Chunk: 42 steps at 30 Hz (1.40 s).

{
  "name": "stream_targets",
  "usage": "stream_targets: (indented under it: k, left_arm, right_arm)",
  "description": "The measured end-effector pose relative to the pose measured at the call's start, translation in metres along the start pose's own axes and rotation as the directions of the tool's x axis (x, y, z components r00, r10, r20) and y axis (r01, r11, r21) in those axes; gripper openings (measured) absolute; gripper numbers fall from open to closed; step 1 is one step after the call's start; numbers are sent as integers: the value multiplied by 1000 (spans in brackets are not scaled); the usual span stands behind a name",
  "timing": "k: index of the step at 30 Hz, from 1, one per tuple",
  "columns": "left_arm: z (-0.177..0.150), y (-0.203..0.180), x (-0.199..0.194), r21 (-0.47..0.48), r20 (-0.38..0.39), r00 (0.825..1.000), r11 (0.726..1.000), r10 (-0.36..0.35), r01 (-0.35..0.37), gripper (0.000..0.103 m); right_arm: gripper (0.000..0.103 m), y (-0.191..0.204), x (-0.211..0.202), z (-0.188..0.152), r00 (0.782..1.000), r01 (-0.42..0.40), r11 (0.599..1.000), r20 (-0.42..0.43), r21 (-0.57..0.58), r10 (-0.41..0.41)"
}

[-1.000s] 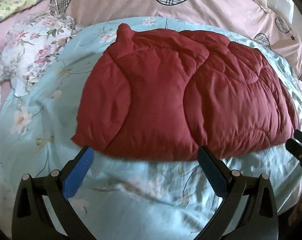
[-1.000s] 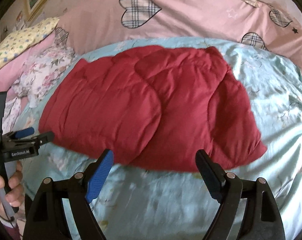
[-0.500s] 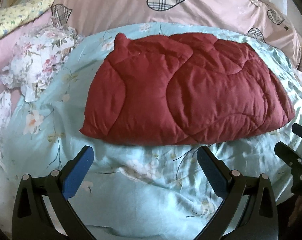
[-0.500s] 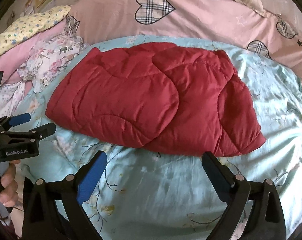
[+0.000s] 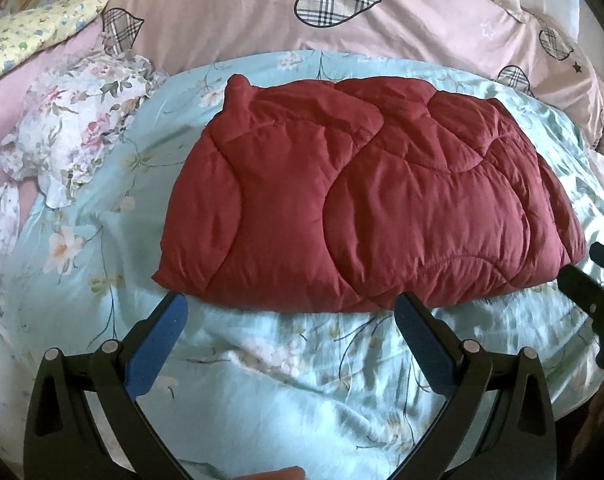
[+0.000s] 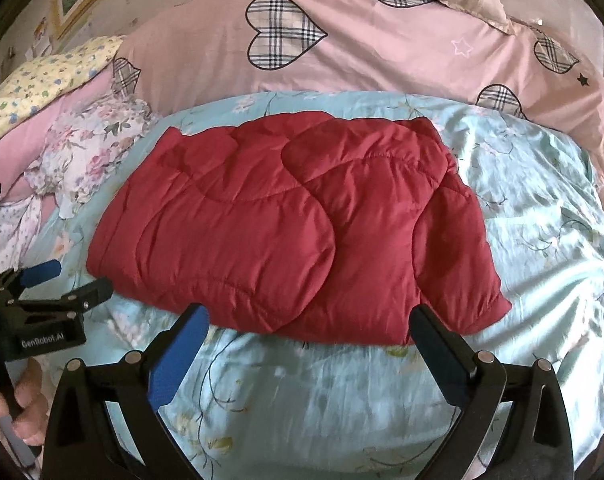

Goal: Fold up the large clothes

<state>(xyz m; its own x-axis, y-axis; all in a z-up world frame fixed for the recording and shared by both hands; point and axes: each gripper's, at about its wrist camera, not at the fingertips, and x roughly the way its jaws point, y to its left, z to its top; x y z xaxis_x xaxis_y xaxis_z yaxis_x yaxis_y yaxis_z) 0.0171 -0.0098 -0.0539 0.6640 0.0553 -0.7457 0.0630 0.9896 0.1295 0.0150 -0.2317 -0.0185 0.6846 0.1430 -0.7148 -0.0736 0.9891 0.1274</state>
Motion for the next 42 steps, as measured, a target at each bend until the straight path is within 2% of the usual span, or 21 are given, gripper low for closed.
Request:
stream_targets:
  k: [14,42]
  left_arm:
    - [16,3,10,-7,-4,1000,1000,28,-28,103]
    - [25,-4,15,2,-5,1000,1000,22,-22,103]
  right_arm:
    - [101,-3,17,11,999,7,1000,-38,8,-7]
    - [101,-10,20,19,999,3,1000,-33,15,-2]
